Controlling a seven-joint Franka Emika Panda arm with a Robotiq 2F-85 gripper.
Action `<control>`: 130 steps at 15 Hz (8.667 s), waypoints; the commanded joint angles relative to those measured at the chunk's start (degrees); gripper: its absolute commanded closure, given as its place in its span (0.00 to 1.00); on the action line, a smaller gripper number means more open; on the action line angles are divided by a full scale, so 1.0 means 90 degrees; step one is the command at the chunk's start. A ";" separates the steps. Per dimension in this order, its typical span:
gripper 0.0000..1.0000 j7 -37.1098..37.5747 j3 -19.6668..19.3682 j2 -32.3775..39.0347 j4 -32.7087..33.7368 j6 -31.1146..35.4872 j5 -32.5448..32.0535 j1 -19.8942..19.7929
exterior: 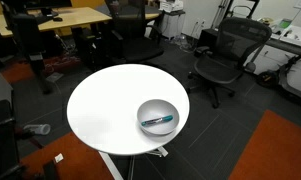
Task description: Remove the marker from the grey bowl
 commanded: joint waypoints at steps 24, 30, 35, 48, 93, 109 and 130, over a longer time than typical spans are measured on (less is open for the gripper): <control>0.00 0.0982 -0.0202 0.1798 0.1142 0.2419 0.0767 -0.0375; 0.00 0.1301 -0.0216 0.2835 0.1600 0.3113 0.1087 -0.0506; 0.00 0.1683 -0.0249 0.3671 0.2037 0.3621 0.0986 -0.0629; 0.00 0.2048 -0.0304 0.5681 0.3644 0.3651 0.1077 -0.0815; 0.95 0.2519 -0.0318 0.8272 0.6144 0.2895 0.1074 -0.0967; 0.95 0.3274 -0.0673 0.5672 0.4089 0.2390 0.0663 -0.0347; 0.95 0.7791 -0.0626 0.4215 0.0985 0.4255 0.0657 0.0048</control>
